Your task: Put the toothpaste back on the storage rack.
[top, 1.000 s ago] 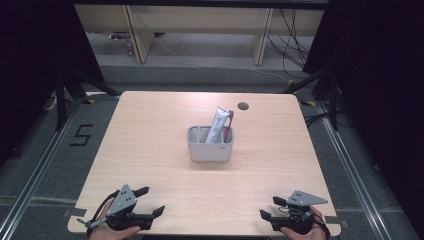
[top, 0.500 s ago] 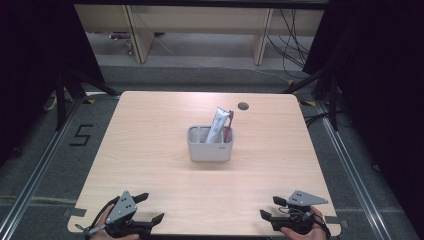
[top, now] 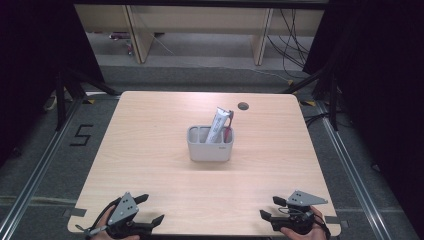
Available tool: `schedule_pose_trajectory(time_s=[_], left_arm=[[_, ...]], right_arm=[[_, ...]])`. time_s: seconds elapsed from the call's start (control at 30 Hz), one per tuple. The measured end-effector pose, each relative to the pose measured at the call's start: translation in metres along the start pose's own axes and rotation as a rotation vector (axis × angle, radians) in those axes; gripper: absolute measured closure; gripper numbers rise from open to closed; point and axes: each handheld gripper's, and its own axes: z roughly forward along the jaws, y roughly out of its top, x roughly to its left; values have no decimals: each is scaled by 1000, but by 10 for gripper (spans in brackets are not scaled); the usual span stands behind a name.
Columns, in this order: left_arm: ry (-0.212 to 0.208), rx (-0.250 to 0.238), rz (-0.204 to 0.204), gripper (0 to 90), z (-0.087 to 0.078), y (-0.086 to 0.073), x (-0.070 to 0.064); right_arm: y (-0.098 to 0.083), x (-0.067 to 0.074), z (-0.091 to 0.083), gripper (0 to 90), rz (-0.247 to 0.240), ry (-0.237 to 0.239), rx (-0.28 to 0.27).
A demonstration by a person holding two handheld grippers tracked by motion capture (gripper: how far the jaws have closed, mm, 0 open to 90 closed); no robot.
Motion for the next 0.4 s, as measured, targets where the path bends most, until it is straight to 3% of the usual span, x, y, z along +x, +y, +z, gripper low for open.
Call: schedule_pose_trajectory(time_s=[0.17,0.2,0.27,0.3,0.4], left_arm=[[5,2,-1,174,0,0,0],[14,30,32,174,-2,0,3],[7,15,13,174,-1,0,1],[5,0,-4,174,0,0,0],[6,13,8,174,-1,0,0]], right_arm=[[0,-1,0,285,-14,6,-7],[0,-1,1,285,-8,12,-3],[0,-1,0,285,-8,4,-4],[0,1,0,285,19,6,6],[0,1,0,285,19,5,6]])
